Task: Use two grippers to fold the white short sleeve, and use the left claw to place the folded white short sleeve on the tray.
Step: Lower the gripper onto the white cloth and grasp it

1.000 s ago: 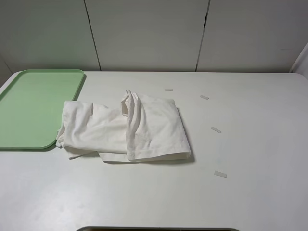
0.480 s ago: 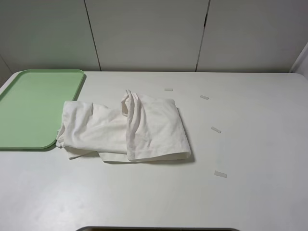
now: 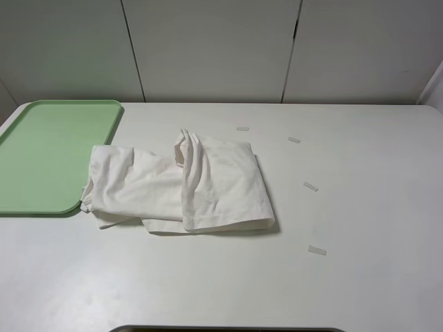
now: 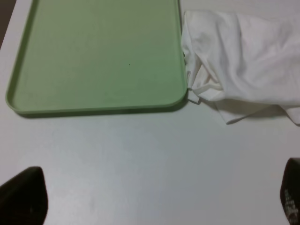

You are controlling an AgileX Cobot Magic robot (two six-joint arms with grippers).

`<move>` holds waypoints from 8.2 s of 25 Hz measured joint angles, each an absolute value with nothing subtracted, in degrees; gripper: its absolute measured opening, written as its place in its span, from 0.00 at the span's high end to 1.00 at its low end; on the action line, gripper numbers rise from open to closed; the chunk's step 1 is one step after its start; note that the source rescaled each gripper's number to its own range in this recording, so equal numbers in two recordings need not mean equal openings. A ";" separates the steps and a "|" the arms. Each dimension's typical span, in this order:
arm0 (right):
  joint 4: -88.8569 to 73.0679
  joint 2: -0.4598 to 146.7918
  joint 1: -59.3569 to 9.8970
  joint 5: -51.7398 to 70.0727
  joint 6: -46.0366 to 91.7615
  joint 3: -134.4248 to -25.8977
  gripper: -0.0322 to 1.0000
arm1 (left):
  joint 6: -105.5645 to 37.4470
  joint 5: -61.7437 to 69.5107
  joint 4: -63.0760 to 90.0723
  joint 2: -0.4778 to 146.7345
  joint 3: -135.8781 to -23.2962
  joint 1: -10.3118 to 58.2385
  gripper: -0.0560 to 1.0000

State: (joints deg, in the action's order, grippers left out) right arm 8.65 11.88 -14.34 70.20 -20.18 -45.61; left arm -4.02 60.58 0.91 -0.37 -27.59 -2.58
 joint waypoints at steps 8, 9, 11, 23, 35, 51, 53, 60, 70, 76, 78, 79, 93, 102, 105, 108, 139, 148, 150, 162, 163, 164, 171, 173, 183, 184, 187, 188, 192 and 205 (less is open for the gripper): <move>9.00 3.86 -14.34 70.22 -20.18 -41.09 0.00 | -4.02 60.63 0.87 -0.37 -27.59 -2.58 0.00; 9.00 3.51 -14.34 70.16 -20.18 -40.88 0.00 | -4.02 60.63 0.87 -0.37 -27.59 -2.58 0.00; 8.95 3.31 -14.34 68.43 -20.18 -40.77 0.00 | -4.02 60.63 0.87 -0.37 -27.59 -2.58 0.00; 8.95 3.31 -6.96 66.69 -20.18 -40.77 0.00 | -4.02 60.63 0.87 -0.37 -27.59 -2.58 0.00; 7.91 3.31 -6.20 67.84 -20.34 -40.77 0.00 | -4.02 60.63 0.87 -0.37 -27.59 -2.58 0.00; 11.31 3.31 4.07 59.57 -13.12 -40.75 0.00 | -4.02 60.63 0.87 -0.37 -27.59 -2.58 0.00; 10.32 3.31 4.50 59.18 -12.73 -40.38 0.00 | -4.02 60.63 0.87 -0.37 -27.59 -2.58 0.00; 5.39 3.31 5.05 56.70 -10.01 -30.38 0.00 | -4.02 60.63 0.87 -0.37 -27.59 -2.58 0.00; 4.71 2.56 5.12 58.99 -2.77 -28.81 0.00 | -4.02 60.63 0.87 -0.37 -27.59 -2.58 0.00; 2.11 -0.28 5.12 58.78 1.58 -28.56 0.00 | -4.02 60.63 0.87 -0.37 -27.59 -2.58 0.00; 2.08 -0.28 5.12 58.78 1.70 -28.56 0.00 | -4.02 60.63 0.85 -0.37 -27.59 -2.58 0.00; 2.08 -0.28 5.12 58.78 1.70 -28.56 0.00 | -4.02 60.63 0.85 -0.37 -27.59 -2.58 0.00; 1.86 -0.28 5.12 58.67 1.72 -28.56 0.00 | -4.02 60.63 0.85 -0.37 -27.59 -2.58 0.00; 1.86 -0.28 5.12 58.67 1.72 -28.56 0.00 | -4.02 60.57 0.85 -0.37 -27.59 -2.58 0.00; 1.86 -0.28 5.12 58.67 1.72 -28.56 0.00 | -4.02 60.53 0.85 -0.37 -27.59 -2.58 0.00; 1.86 -0.28 5.12 58.67 1.72 -28.56 0.00 | -4.02 60.53 0.80 -0.37 -27.59 -2.58 0.00; 1.86 -0.28 5.12 58.67 1.72 -28.56 0.00 | -18.13 39.92 37.20 47.41 -28.03 -2.58 0.02; 1.86 -0.28 5.12 58.67 1.72 -28.56 0.00 | -27.34 23.66 45.73 68.54 -28.03 -2.58 0.03; 1.86 -0.28 5.12 58.67 1.72 -28.56 0.00 | -27.47 19.73 45.73 71.14 -28.03 -2.58 0.04; 1.86 -0.28 5.12 58.67 1.72 -28.56 0.00 | -27.52 13.16 48.57 85.46 -28.10 -1.89 0.04; 1.86 -0.28 5.12 58.67 1.72 -28.56 0.00 | -27.58 12.56 48.80 86.30 -28.10 -1.54 0.04; 1.86 -0.28 5.12 58.67 1.72 -28.56 0.00 | -27.63 11.43 48.82 87.81 -28.10 -1.13 0.04; 1.86 -0.28 5.12 58.67 1.72 -28.56 0.00 | -27.74 8.91 49.68 91.66 -28.13 -0.96 0.04; 1.86 -0.28 5.12 58.67 1.72 -28.56 0.00 | -27.74 8.50 49.81 91.95 -28.13 -0.96 0.04; 1.86 -0.28 5.12 58.67 1.72 -28.56 0.00 | -30.44 7.03 53.80 92.32 -30.73 2.31 0.04; 1.86 -0.28 5.12 58.67 1.72 -28.56 0.00 | -30.78 7.03 54.10 92.32 -30.74 2.44 0.04; 1.86 -0.28 5.12 58.67 1.72 -28.56 0.00 | -32.01 7.16 55.65 92.32 -30.80 2.44 0.04; 1.86 -0.28 5.12 58.67 1.72 -28.56 0.00 | -32.52 7.34 56.18 92.32 -30.80 2.44 0.04; 1.86 -0.28 5.12 58.67 1.72 -28.56 0.00 | -33.88 8.27 57.80 92.32 -30.80 2.44 0.04; 1.84 -0.28 5.12 58.67 1.72 -28.56 0.00 | -41.59 10.67 65.23 101.50 -33.62 2.72 0.06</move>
State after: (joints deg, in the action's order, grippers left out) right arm 1.84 -0.28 5.12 58.67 1.72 -28.56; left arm -41.59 10.67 65.23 101.50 -33.62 2.72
